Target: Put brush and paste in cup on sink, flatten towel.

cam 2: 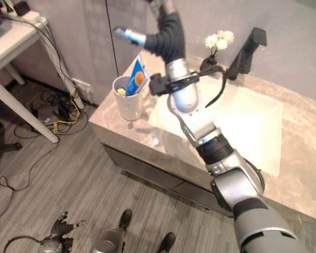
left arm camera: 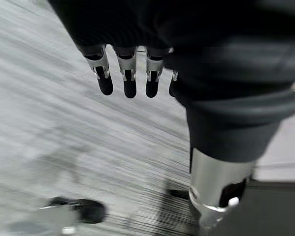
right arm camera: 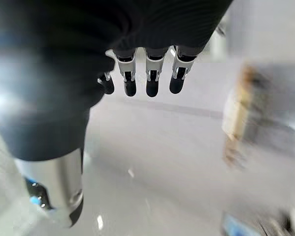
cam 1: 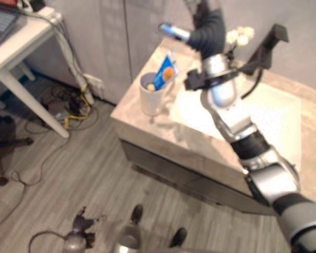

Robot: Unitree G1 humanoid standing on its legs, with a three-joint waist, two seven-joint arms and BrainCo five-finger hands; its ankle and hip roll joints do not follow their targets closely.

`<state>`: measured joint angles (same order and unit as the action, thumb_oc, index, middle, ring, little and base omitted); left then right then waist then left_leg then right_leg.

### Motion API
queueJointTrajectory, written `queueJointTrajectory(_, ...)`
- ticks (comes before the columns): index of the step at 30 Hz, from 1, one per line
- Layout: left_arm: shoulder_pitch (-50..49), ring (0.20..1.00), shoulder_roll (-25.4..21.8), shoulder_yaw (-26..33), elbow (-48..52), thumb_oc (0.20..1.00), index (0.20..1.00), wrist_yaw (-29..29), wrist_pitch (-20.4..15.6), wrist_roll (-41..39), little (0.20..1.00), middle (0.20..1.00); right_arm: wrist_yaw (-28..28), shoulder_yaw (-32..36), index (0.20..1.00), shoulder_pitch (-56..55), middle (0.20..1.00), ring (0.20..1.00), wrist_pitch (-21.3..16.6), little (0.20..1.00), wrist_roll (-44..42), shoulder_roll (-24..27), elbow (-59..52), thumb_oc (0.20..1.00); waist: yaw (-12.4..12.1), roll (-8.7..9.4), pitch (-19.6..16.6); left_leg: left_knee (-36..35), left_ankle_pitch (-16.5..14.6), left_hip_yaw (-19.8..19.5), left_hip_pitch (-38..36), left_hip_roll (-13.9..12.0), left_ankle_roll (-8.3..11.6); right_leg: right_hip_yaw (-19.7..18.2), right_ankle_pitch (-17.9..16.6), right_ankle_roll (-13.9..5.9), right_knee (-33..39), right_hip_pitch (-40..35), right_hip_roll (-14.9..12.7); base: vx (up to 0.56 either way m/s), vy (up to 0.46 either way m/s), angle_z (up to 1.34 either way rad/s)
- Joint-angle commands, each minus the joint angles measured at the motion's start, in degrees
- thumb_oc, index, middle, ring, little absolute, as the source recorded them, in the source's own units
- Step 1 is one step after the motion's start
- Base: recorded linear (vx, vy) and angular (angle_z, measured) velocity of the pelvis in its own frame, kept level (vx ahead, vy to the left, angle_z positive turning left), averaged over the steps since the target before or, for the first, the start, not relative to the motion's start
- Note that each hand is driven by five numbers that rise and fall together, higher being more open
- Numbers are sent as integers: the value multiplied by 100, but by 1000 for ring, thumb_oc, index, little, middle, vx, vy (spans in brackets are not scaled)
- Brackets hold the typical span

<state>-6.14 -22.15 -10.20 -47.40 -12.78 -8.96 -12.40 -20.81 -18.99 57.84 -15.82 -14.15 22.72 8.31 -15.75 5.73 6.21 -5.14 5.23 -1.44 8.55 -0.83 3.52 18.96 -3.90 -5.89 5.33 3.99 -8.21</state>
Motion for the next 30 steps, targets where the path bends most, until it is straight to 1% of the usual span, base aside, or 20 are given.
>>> queueJointTrajectory(1,-187,1000,-615,-501,1335,1000,1000,605,-389,248,1000,1000,-628,769,1000,-145,1000,1000,-356,1000,663,283,-480,1000,15,-260,-359,14,-488,-157,-171,-65,-299,-69,155,-101,-33,-284,-59,-29,-9,-23)
queueJointTrajectory(2,-227,1000,-648,-492,1388,1000,1000,619,-360,237,1000,1000,-628,788,1000,-181,1000,1000,-340,1000,672,271,-512,1000,9,-247,-367,14,-491,-155,-180,-67,-298,-71,155,-101,-33,-291,-57,-41,-9,-23)
queueJointTrajectory(5,-619,1000,-1112,-416,2829,1000,1000,1084,-428,-111,1000,1000,-985,1526,1000,-756,1000,1000,-390,1000,1032,393,-914,1000,147,-387,-449,14,-527,-69,-269,-72,-314,-124,164,-115,-33,-329,-77,-36,8,-17)
queueJointTrajectory(6,-805,1000,-1404,-254,3633,1000,1000,1314,-465,-383,1000,1000,-1141,1969,1000,-1274,1000,1000,-416,1000,1196,542,-1102,1000,283,-483,-481,14,-550,9,-330,-83,-333,-199,157,-124,-33,-329,-80,-35,8,-12)
queueJointTrajectory(7,-843,1000,-1433,-240,3674,1000,1000,1327,-445,-399,1000,1000,-1135,1987,1000,-1315,1000,1000,-408,1000,1197,527,-1133,1000,275,-470,-495,14,-552,14,-333,-85,-334,-204,156,-124,-33,-330,-79,-35,13,-17)
queueJointTrajectory(8,-1074,1000,-1635,4,4336,1000,1000,1592,-445,-901,1000,1000,-1218,2422,1000,-2013,1000,1000,-423,1000,1218,651,-1258,1000,438,-553,-513,14,-571,96,-393,-86,-336,-270,150,-130,-33,-336,-79,-16,2,-40)
queueJointTrajectory(11,-1529,1000,-1937,396,5139,1000,1000,1960,-521,-1383,1000,1000,-1324,3132,1000,-3467,1000,1000,-301,1000,1309,1184,-374,1000,679,-601,-576,14,-621,232,-513,-98,-359,-382,136,-152,-33,-369,-85,-14,-4,-29)
queueJointTrajectory(12,-1536,1000,-1941,398,5145,1000,1000,1960,-519,-1384,1000,1000,-1324,3134,1000,-3472,1000,1000,-304,1000,1308,1182,-374,1000,675,-598,-583,14,-621,235,-510,-98,-359,-384,136,-152,-33,-365,-85,-16,-13,-50)
queueJointTrajectory(13,-1659,1000,-2035,669,5509,1000,1000,2075,-611,-1510,1000,1000,-1275,3490,1000,-4295,1000,1000,-221,1000,1370,1301,179,1000,818,-630,-569,14,-641,289,-551,-98,-363,-426,131,-163,-33,-366,-88,0,-17,-47)
queueJointTrajectory(14,-1739,1000,-2120,829,5724,1000,1000,2082,-647,-1616,1000,1000,-1287,3685,1000,-4879,1000,1000,-116,1000,1335,1328,881,1000,870,-623,-591,14,-646,314,-576,-100,-355,-437,125,-171,-33,-371,-88,10,-32,-40)
queueJointTrajectory(15,-1847,947,-2126,1012,5872,947,947,2141,-687,-1834,947,947,-1261,3822,1000,-5275,1000,1000,3,1000,1245,1408,1876,1000,933,-631,-589,14,-663,317,-608,-104,-339,-450,134,-172,-33,-393,-84,9,-34,8)
queueJointTrajectory(16,-1909,470,-2105,1187,5970,470,470,2137,-698,-1901,470,470,-1081,3799,1000,-5437,1000,1000,42,1000,1096,1436,2482,1000,966,-631,-591,14,-656,326,-602,-108,-325,-449,127,-172,-33,-385,-84,3,-33,9)
queueJointTrajectory(17,-1928,385,-2101,1229,5993,385,385,2113,-730,-1905,385,385,-1044,3844,1000,-5574,1000,1000,64,1000,867,1433,3322,1000,998,-628,-580,14,-655,322,-606,-110,-314,-448,126,-171,-33,-391,-82,-15,-16,7)
queueJointTrajectory(18,-1929,200,-2095,1234,5996,200,200,2111,-730,-1906,200,200,-1031,3822,1000,-5540,1000,1000,21,1000,841,1460,3386,1000,1007,-628,-588,14,-636,320,-582,-104,-318,-446,113,-167,-33,-370,-88,0,0,0)
queueJointTrajectory(20,-1934,200,-1997,1392,6008,200,200,2038,-738,-1953,200,200,-587,3704,1000,-5607,1000,1000,209,1000,149,1375,5366,1000,1040,-636,-565,14,-644,312,-594,-106,-285,-432,123,-168,-33,-392,-81,-10,-23,-8)
queueJointTrajectory(22,-1867,200,-1938,1491,5882,200,200,2007,-693,-1850,200,200,-92,3728,1000,-5700,1000,1000,395,1000,-433,1188,6477,1000,1049,-635,-554,14,-633,300,-578,-104,-264,-395,129,-165,-33,-390,-82,-8,-24,-8)
queueJointTrajectory(23,-1803,200,-1862,1535,5842,200,200,1997,-681,-1763,200,200,60,3902,1000,-5718,1000,1000,409,1000,-894,1094,6720,1000,1067,-640,-546,14,-615,288,-555,-97,-259,-378,122,-162,-33,-373,-92,0,0,0)
queueJointTrajectory(25,-1753,200,-1847,1616,5899,200,200,2038,-660,-1742,200,200,412,3997,1000,-5889,1000,1000,600,1000,-1173,998,7287,1000,1075,-648,-537,14,-604,277,-519,-91,-252,-352,121,-167,-33,-350,-96,0,0,0)
queueJointTrajectory(29,-1717,200,-1722,1733,5879,200,200,2093,-636,-1770,200,200,701,3936,1000,-6126,1000,1000,848,1000,-1095,792,7718,1000,1097,-649,-525,14,-596,275,-486,-89,-242,-332,117,-168,-33,-327,-102,-5,-11,9)
queueJointTrajectory(30,-1677,200,-1680,1782,5839,200,200,2169,-624,-1722,200,200,951,3833,1000,-6262,1000,1000,1056,1000,-889,683,8051,1000,1101,-646,-524,14,-598,277,-487,-92,-235,-313,131,-166,-33,-333,-102,6,-12,3)
